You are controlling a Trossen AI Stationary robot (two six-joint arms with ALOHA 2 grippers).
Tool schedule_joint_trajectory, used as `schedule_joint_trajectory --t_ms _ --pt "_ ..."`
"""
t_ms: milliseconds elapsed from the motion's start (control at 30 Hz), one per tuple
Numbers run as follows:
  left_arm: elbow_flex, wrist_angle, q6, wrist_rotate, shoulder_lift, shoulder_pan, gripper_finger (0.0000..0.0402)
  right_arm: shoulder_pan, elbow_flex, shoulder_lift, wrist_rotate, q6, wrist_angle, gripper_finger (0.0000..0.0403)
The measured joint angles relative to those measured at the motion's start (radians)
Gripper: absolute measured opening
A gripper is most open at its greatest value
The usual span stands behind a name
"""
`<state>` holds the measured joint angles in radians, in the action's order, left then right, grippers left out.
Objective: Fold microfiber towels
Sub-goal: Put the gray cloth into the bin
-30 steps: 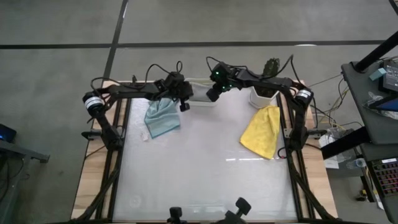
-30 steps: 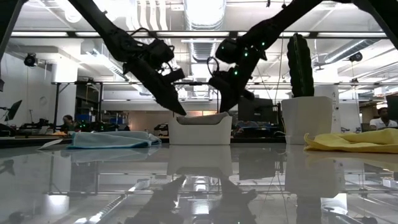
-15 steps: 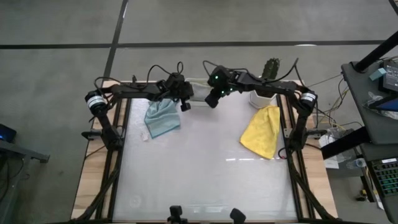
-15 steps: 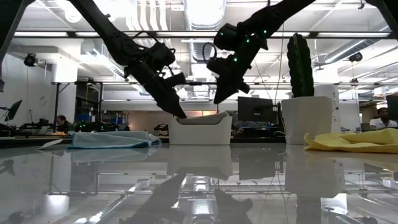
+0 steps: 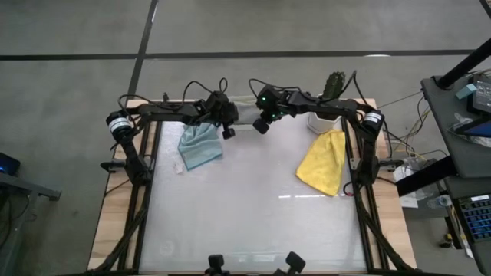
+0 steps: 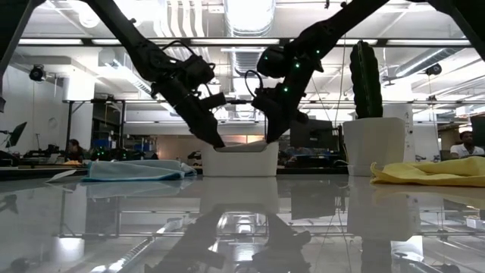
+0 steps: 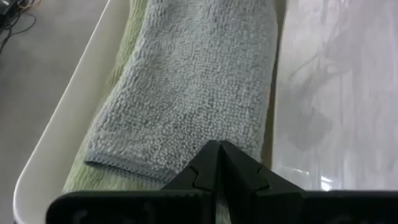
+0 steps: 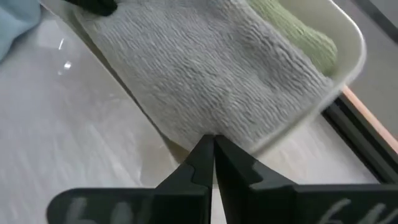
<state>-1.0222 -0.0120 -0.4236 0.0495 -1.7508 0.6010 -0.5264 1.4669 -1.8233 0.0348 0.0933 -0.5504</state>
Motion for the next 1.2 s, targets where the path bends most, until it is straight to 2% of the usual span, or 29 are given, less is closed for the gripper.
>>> schedule_joint_trajectory --t_ms 300,567,700,900,1200 --pt "-0.001 0.010 -0.005 -0.003 0.016 0.000 0.0006 0.000 0.005 0.001 -0.001 0.000 -0.030 0.0009" --pt "-0.009 0.000 -0.029 -0.004 0.098 0.001 0.0006 -0.009 0.103 0.003 0.001 -0.052 -0.036 0.0009" --pt "-0.011 -0.081 -0.044 -0.003 0.103 0.006 0.0006 -0.028 0.115 0.003 0.002 -0.069 0.006 0.0009" --pt "-0.007 -0.200 -0.047 -0.029 0.039 0.023 0.0006 -0.043 0.108 0.001 0.002 -0.068 -0.014 0.0009" --pt "-0.008 -0.147 -0.029 -0.064 -0.056 0.033 0.0006 -0.025 0.064 -0.051 -0.009 -0.051 -0.040 0.0009"
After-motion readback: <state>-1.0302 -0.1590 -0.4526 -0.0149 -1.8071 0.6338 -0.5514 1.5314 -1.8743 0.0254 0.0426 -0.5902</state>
